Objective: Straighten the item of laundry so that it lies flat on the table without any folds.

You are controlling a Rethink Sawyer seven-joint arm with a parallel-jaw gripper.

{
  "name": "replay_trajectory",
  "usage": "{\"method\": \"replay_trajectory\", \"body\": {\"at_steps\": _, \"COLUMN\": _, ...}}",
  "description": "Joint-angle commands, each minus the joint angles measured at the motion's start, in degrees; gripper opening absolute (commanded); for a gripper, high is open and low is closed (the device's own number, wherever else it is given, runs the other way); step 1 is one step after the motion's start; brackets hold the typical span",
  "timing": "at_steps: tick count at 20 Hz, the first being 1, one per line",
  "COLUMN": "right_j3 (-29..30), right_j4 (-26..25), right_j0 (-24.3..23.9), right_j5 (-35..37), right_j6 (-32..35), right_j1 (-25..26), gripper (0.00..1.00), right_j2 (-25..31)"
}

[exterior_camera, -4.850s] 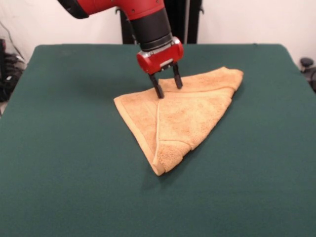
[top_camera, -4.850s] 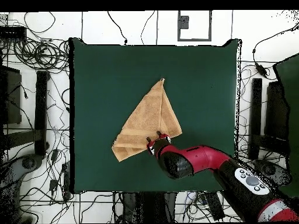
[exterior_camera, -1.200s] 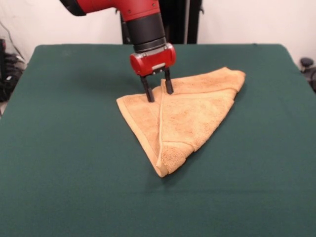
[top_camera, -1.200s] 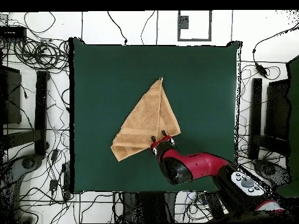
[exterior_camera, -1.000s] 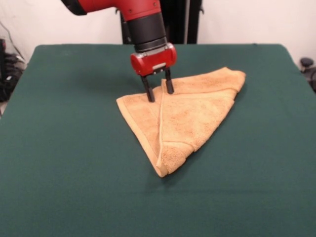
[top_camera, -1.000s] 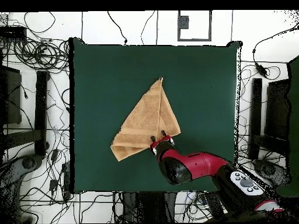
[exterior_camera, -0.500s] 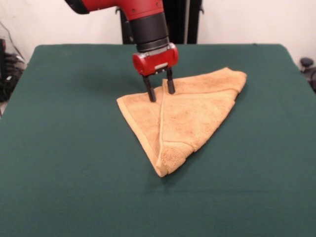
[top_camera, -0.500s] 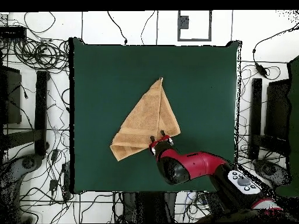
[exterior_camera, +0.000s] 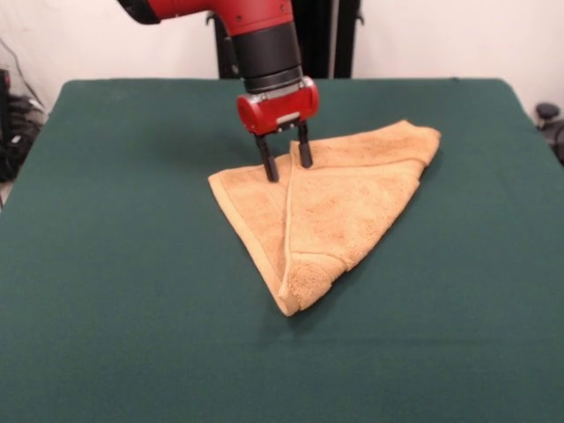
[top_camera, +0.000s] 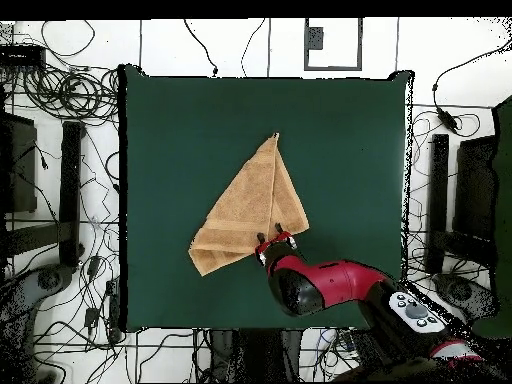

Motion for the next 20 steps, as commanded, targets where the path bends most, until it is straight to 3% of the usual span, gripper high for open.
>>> {"method": "replay_trajectory", "body": {"at_steps": 1, "right_j3": -1.48, "right_j4": 2.96, "right_j0": 4.19, "right_j5": -0.50, "right_j6": 10.36, "right_j1": 3.65, "gripper": 1.00, "right_j2": 3.65}}
{"method": "replay_trajectory", "body": {"at_steps": 20, "right_j3": -0.31, "right_j4": 4.60, "right_j0": 6.80, "right_j5": -2.15, "right_j6": 11.37, "right_j1": 1.77, "gripper": 1.00, "right_j2": 0.97}}
